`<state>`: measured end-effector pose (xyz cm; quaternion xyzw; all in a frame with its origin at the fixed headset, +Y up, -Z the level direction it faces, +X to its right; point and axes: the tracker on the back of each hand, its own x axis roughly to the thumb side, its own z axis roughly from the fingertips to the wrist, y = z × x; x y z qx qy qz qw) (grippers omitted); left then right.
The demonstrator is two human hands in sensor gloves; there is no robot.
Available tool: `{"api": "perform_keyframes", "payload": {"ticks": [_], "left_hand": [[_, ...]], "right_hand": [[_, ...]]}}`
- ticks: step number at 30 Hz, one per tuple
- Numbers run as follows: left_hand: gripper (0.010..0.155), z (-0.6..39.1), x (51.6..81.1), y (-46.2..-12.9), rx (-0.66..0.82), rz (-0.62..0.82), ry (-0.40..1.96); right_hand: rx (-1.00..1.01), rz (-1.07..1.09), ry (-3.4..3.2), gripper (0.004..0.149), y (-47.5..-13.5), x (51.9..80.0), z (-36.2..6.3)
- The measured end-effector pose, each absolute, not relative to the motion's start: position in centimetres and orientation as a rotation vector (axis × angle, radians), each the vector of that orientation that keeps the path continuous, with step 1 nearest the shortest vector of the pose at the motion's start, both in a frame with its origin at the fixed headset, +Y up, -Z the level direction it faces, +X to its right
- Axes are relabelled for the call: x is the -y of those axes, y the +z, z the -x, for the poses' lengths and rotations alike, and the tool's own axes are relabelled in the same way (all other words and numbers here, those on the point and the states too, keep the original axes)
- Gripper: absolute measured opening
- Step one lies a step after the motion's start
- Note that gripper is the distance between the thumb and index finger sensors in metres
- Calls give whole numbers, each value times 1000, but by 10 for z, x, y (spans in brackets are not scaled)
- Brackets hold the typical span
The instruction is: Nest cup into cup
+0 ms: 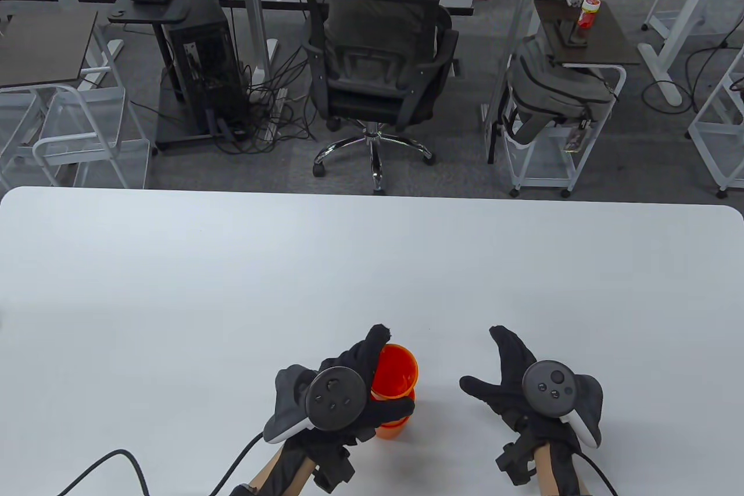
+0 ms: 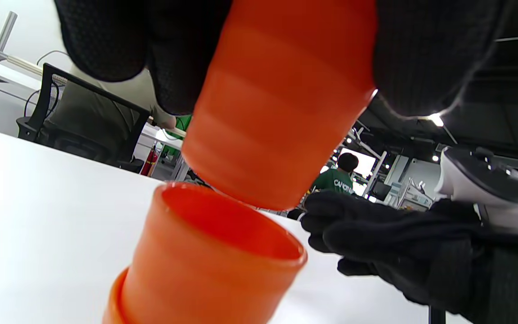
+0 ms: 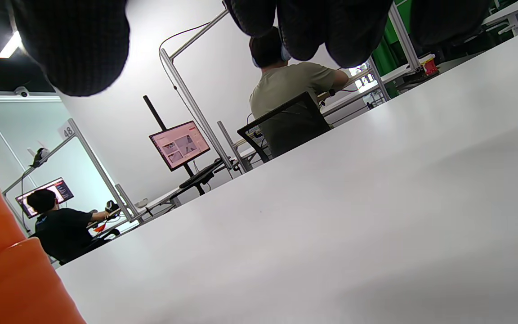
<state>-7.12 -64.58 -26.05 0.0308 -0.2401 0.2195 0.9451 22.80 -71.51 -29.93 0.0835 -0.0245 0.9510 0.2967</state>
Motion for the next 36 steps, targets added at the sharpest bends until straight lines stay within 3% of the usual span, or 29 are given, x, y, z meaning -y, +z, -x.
{"api": "perform_keyframes", "payload": {"ticks": [16, 27, 30, 36], "left_hand": [[111, 63, 680, -267, 498, 26, 389], [113, 89, 662, -263, 546, -12, 513], [109, 111, 658, -261, 476, -85, 513], [101, 143, 683, -275, 241, -197, 145]], "right_hand": [[56, -226, 2568, 100, -299, 718, -224], [99, -238, 2569, 99, -300, 711, -224], [118, -245, 2589, 98, -301, 707, -223], [162, -289, 2769, 97, -304, 704, -212]]}}
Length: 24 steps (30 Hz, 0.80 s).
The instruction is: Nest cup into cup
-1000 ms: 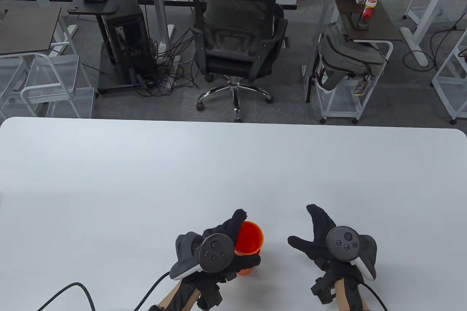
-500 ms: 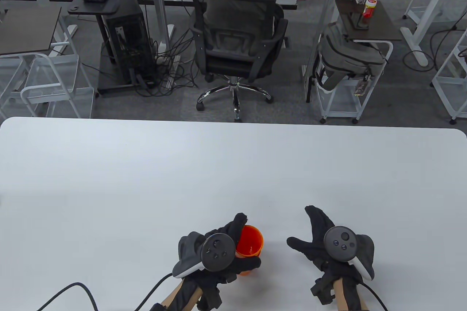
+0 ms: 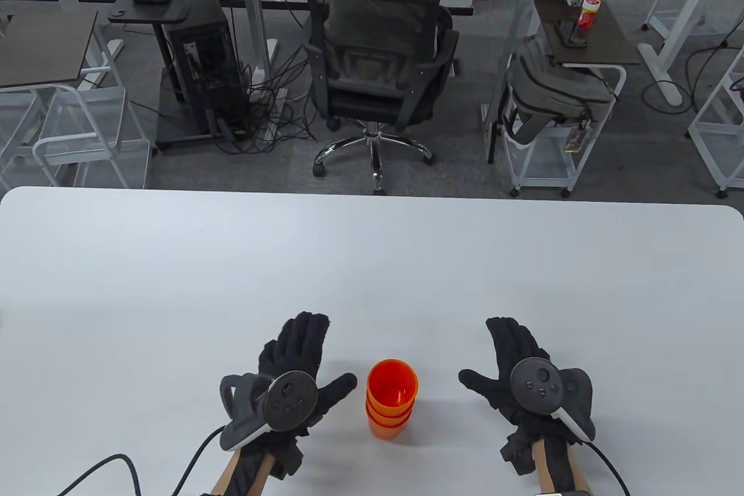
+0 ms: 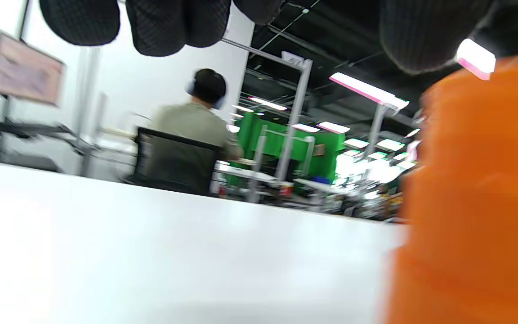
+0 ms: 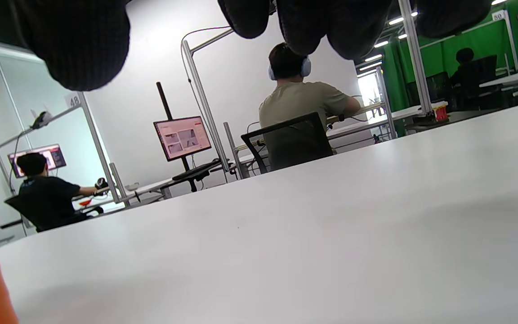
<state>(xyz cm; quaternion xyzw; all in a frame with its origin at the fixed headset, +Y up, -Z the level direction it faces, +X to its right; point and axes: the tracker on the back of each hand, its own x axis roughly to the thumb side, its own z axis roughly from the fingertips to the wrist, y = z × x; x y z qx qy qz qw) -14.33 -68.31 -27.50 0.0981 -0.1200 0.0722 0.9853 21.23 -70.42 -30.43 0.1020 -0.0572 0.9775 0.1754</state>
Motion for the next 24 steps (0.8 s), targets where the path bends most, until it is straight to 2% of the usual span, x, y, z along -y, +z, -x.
{"api": "perform_keyframes", "payload": {"ticks": [4, 11, 24], "left_hand": [[100, 150, 706, -289, 199, -150, -60], [100, 161, 734, -299, 180, -73, -138], [99, 162, 742, -300, 181, -64, -179]], "right_hand": [[159, -297, 2943, 98, -305, 707, -203], [175, -299, 3116, 96, -309, 718, -192], [72, -312, 3178, 95, -314, 736, -190]]}}
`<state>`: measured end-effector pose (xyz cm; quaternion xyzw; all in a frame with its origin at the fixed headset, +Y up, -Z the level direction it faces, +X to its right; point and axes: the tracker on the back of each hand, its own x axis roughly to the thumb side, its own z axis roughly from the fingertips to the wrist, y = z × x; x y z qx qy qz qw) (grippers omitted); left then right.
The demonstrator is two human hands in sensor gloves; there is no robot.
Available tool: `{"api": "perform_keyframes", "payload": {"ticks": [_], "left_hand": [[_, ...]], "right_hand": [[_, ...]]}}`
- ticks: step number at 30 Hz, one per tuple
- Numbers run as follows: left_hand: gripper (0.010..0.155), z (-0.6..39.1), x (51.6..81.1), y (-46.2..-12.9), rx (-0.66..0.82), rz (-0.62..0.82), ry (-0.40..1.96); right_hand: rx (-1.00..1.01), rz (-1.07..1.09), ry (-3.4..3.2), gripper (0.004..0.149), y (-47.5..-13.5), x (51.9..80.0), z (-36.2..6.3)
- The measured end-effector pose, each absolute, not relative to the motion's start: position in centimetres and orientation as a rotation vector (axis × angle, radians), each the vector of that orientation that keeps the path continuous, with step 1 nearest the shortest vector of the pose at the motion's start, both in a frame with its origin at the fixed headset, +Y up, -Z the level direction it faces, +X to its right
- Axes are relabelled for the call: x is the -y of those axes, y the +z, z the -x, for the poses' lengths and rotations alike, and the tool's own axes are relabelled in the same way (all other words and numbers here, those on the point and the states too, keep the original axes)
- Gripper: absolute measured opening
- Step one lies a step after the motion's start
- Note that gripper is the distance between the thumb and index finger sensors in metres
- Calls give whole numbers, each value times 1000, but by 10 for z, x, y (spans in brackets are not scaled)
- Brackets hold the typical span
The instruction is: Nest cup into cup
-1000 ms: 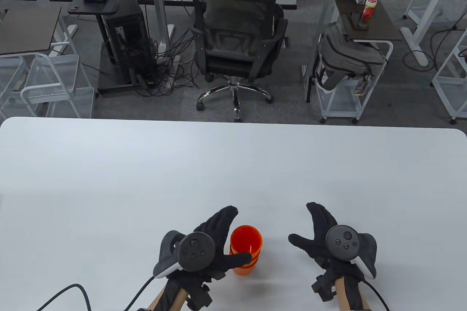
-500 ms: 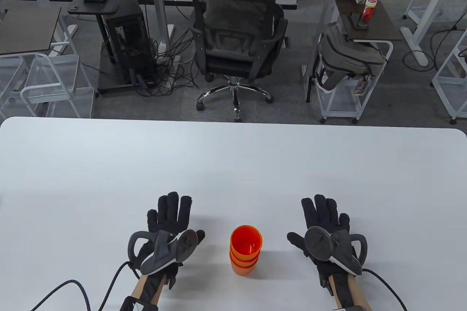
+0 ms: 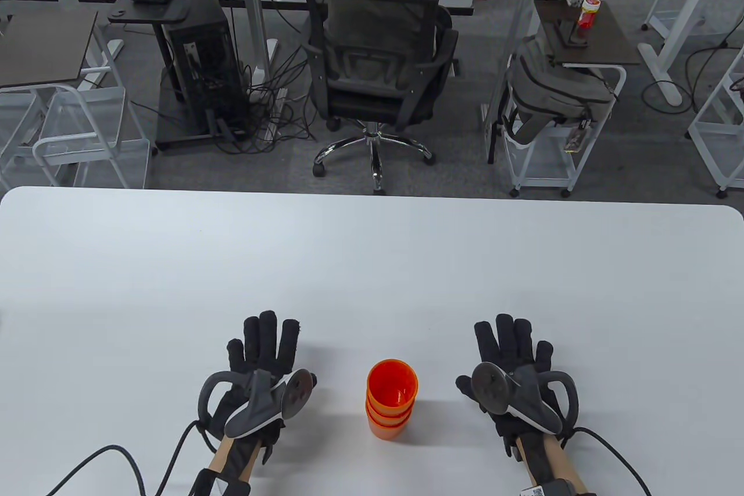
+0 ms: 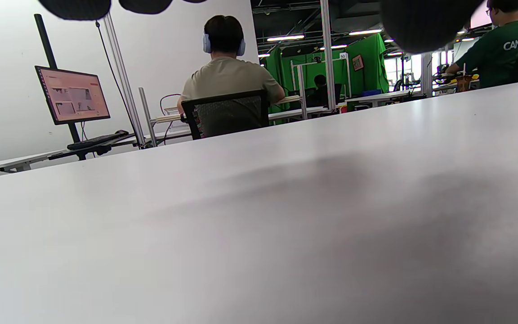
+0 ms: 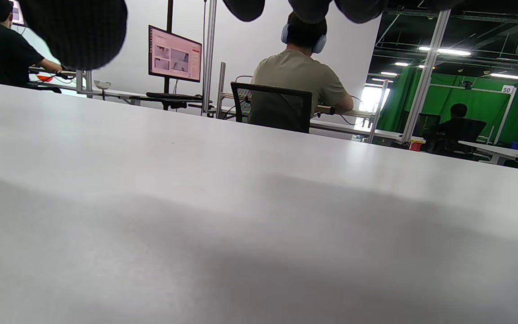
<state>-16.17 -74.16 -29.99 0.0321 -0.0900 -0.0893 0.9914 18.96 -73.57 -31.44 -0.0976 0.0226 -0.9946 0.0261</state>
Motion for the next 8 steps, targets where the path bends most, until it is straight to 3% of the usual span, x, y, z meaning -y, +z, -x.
{"api": "perform_keyframes", "payload": {"ticks": [8], "left_hand": [[99, 162, 741, -300, 180, -69, -184]], "right_hand": [[-43, 309, -3068, 95, -314, 740, -189]]}}
